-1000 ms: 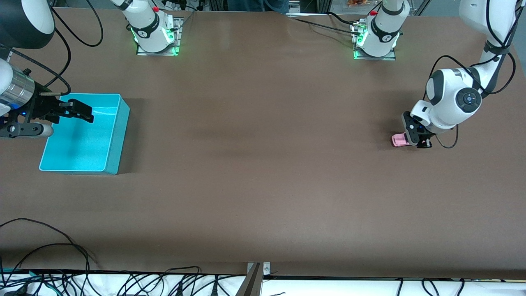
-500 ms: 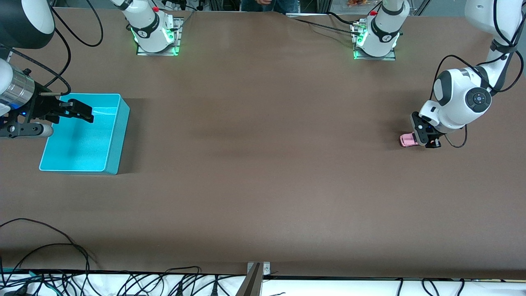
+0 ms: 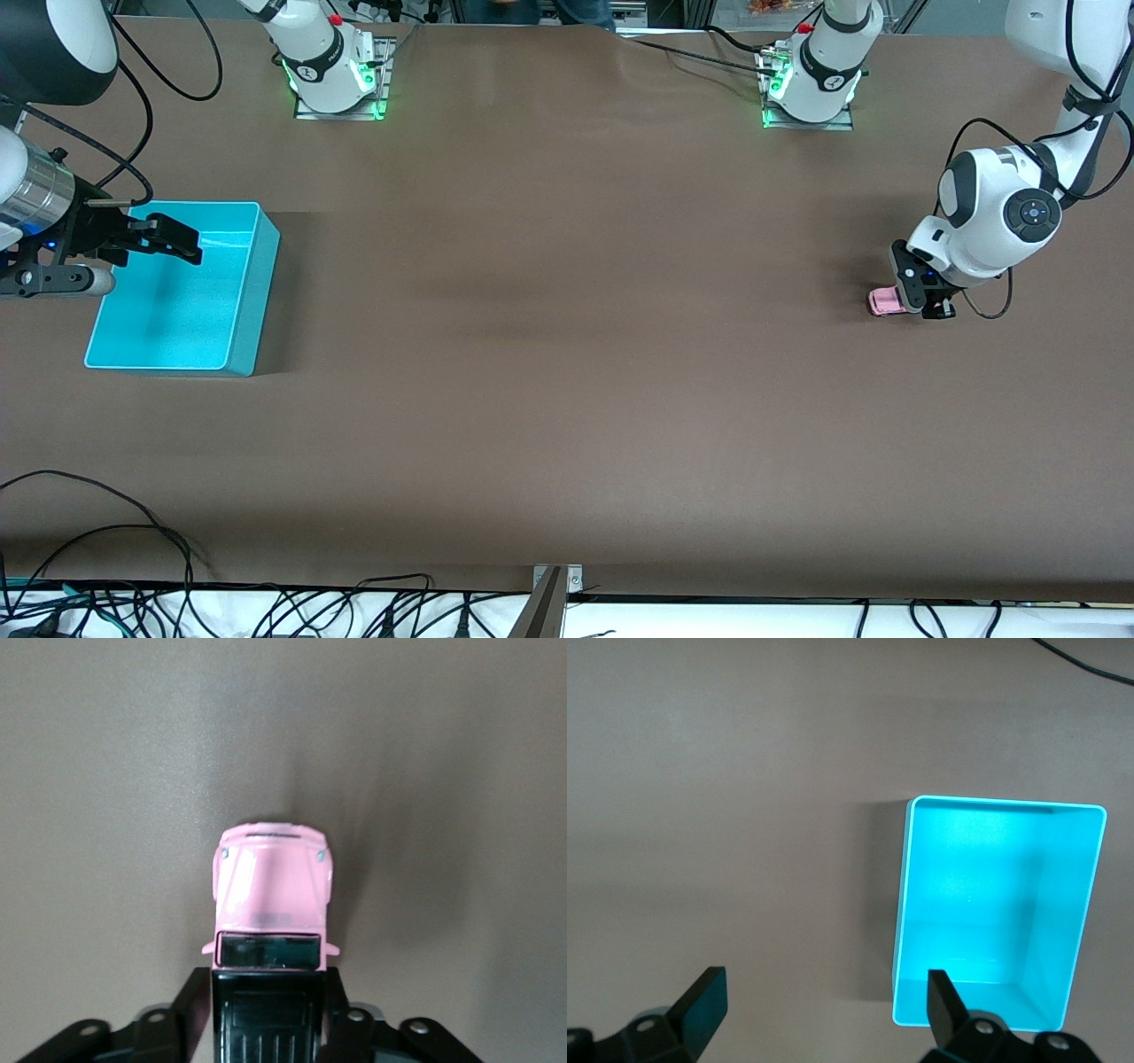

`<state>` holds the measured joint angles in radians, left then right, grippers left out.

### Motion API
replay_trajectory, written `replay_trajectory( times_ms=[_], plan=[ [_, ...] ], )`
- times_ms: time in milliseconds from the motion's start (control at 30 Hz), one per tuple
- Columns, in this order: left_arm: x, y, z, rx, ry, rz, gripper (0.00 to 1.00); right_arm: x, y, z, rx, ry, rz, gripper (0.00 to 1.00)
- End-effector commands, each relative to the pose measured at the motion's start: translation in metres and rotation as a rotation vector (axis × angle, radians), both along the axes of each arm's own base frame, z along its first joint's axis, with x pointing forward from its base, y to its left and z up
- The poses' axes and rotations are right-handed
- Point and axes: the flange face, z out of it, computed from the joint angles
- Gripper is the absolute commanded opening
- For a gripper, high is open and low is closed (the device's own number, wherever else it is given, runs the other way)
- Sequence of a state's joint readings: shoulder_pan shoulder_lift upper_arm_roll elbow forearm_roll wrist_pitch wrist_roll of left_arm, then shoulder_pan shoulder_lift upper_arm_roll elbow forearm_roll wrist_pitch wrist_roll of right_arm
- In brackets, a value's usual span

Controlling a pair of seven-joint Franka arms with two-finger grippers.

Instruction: Wind and store pink jeep toy

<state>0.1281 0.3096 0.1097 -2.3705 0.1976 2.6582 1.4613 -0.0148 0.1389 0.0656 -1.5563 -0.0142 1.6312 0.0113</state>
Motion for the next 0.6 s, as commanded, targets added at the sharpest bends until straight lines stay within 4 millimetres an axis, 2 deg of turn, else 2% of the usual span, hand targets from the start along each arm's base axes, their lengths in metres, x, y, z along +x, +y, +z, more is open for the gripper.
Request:
replay_trajectory(
  times_ms=[0,367,467,567],
  plan=[
    [0.02,0.008,-0.015,0.027,-0.025,-0.037,1.0,0.0,0.0,0.004,0.015,-0.005,-0.008,1.0],
    [0.024,0.009,0.003,0.032,-0.049,-0.037,1.0,0.0,0.0,0.003,0.015,-0.003,-0.008,1.0],
    [0.022,0.008,0.017,0.034,-0.035,-0.033,1.0,0.0,-0.001,0.003,0.015,-0.003,-0.009,1.0],
    [0.019,0.006,0.041,0.038,-0.005,-0.027,1.0,0.0,-0.001,0.003,0.015,-0.003,-0.009,1.0]
  ],
)
